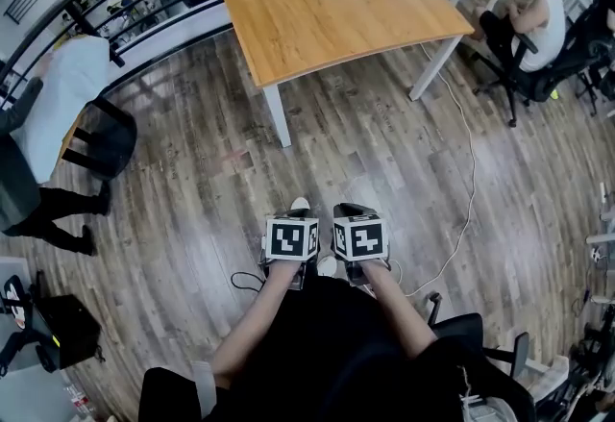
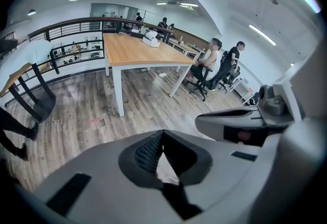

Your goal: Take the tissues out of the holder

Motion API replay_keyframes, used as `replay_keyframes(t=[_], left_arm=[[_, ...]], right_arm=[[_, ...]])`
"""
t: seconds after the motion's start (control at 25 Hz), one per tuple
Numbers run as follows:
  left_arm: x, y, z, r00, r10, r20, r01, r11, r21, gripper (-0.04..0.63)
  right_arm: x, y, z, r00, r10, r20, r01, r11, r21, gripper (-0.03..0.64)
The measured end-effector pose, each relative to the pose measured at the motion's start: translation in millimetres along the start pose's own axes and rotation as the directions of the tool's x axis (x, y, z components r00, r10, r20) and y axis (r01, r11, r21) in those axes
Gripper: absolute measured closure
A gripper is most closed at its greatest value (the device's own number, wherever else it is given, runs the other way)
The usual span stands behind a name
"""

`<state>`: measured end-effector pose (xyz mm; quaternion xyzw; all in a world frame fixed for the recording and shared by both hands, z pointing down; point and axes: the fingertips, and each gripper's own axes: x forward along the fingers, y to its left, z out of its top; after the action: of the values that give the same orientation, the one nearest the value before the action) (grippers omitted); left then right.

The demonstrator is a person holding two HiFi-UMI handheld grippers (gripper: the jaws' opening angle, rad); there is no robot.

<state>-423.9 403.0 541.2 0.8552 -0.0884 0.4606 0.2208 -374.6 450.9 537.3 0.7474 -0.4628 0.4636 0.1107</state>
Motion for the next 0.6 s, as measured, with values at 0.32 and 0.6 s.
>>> replay_keyframes(t=[0.32,0.6], left_arm=[[26.7,-1.9,42.5,0.999,-0.032,-0.007,0.032,0.999,0.021,0.588],[51.4,10.3,103.0,0.999,-0.053,-0.005,0.053,0.998,0.029,0.588]], right_arm=[[13.7,-25.0,29.5,1.000,-0.020,0.002,0.020,1.000,0.016,0.603],[38.5,-41.2,84.5,1.000,-0.023,-0.001,0.023,1.000,0.005,0.603]])
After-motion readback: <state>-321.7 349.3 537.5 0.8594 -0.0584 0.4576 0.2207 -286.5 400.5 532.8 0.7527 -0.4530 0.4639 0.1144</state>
